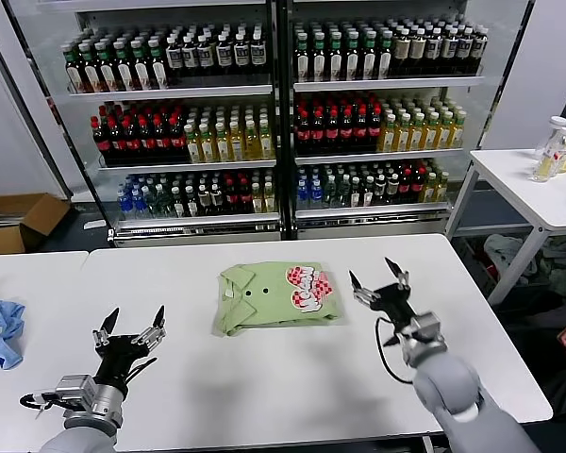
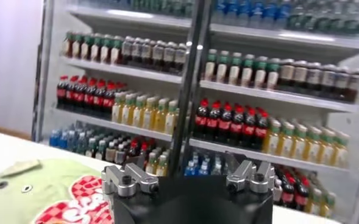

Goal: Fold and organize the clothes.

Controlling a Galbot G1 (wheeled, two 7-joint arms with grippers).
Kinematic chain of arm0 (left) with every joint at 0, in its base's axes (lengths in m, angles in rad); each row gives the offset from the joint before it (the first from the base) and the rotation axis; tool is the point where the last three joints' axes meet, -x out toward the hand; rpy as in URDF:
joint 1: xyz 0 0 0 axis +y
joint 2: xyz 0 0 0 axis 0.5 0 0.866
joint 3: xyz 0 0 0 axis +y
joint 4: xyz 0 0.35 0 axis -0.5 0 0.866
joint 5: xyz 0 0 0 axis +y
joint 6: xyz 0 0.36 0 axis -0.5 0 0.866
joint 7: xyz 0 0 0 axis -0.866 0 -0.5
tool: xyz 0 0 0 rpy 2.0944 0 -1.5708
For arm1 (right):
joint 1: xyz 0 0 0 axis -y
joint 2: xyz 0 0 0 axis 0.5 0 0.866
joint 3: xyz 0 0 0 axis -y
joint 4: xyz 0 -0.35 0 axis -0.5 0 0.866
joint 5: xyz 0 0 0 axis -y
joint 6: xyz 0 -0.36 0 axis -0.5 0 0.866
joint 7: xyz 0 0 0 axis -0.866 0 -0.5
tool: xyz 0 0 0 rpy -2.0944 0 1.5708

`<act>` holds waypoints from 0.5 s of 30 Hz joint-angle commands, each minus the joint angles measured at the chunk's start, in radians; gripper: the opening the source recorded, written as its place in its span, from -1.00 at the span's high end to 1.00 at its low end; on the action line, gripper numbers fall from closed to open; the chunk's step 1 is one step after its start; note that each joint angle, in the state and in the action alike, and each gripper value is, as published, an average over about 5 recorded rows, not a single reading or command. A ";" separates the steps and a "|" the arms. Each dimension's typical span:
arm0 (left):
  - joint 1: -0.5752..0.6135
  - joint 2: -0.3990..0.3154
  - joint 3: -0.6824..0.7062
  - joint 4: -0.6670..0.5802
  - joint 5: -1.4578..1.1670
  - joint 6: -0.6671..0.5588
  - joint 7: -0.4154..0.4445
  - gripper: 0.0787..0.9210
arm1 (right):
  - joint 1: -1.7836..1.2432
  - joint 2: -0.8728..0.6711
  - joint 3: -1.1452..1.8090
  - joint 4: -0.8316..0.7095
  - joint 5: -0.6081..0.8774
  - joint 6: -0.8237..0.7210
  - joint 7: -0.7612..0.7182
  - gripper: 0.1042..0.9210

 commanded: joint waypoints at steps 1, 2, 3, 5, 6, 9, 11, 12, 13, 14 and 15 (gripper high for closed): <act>0.005 0.009 -0.006 0.000 0.003 0.003 0.008 -0.77 | -0.326 0.032 0.183 0.202 0.008 0.052 0.054 -0.76; 0.006 0.009 -0.006 0.000 0.004 0.003 0.009 -0.77 | -0.324 0.036 0.182 0.200 0.006 0.056 0.055 -0.76; 0.007 0.009 -0.006 0.000 0.005 0.004 0.011 -0.77 | -0.323 0.040 0.180 0.200 0.006 0.061 0.055 -0.76; 0.008 0.009 -0.006 0.001 0.006 0.005 0.013 -0.77 | -0.322 0.045 0.175 0.205 0.000 0.073 0.061 -0.76; 0.008 0.010 -0.006 0.001 0.006 0.005 0.014 -0.77 | -0.323 0.046 0.173 0.209 -0.004 0.078 0.064 -0.76; 0.009 0.013 -0.008 0.001 0.007 0.006 0.017 -0.77 | -0.324 0.047 0.168 0.219 -0.018 0.079 0.075 -0.76; 0.011 0.016 -0.009 0.001 0.007 0.006 0.020 -0.77 | -0.323 0.046 0.167 0.220 -0.023 0.074 0.079 -0.76; 0.011 0.017 -0.010 0.002 0.007 0.006 0.021 -0.77 | -0.323 0.046 0.166 0.219 -0.024 0.071 0.080 -0.76; 0.012 0.018 -0.011 0.003 0.007 0.006 0.022 -0.77 | -0.322 0.045 0.166 0.219 -0.026 0.068 0.082 -0.76; 0.013 0.019 -0.011 0.003 0.007 0.006 0.024 -0.77 | -0.322 0.045 0.165 0.219 -0.027 0.065 0.083 -0.76; 0.014 0.019 -0.012 0.004 0.007 0.006 0.025 -0.77 | -0.321 0.045 0.164 0.220 -0.028 0.062 0.084 -0.76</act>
